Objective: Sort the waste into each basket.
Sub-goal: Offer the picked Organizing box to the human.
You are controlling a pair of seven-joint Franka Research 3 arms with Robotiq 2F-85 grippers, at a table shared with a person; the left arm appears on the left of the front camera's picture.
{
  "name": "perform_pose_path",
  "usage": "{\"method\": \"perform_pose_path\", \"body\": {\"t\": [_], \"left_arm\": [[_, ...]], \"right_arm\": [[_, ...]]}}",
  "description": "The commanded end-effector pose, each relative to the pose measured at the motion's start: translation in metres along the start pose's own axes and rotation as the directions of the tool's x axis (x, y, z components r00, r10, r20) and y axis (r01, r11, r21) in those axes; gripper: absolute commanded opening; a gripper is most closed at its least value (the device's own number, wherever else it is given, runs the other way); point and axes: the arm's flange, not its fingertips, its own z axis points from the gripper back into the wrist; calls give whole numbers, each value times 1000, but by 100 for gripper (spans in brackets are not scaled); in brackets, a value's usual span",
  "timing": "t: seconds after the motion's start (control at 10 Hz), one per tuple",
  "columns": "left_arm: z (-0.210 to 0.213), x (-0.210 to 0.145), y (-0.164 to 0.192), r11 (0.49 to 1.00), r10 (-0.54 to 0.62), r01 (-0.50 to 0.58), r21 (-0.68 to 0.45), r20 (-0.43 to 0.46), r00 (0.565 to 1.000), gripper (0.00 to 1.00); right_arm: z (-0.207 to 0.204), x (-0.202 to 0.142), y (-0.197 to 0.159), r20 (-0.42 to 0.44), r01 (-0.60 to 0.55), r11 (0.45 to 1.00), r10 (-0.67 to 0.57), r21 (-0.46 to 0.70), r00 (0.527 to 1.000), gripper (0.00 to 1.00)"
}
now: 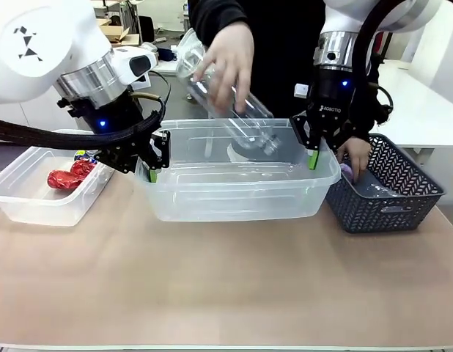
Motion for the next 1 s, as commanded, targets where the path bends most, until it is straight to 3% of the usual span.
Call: {"method": "perform_pose_path", "body": {"t": [0.0,0.9], "left_arm": [[3,2,-1,1000,-3,3,7,-5,1000,6],[3,2,-1,1000,-3,3,7,-5,1000,6]], "right_arm": [[1,-3,0,20,0,1000,0,4,1000,3],[1,-3,0,20,0,1000,0,4,1000,3]]}}
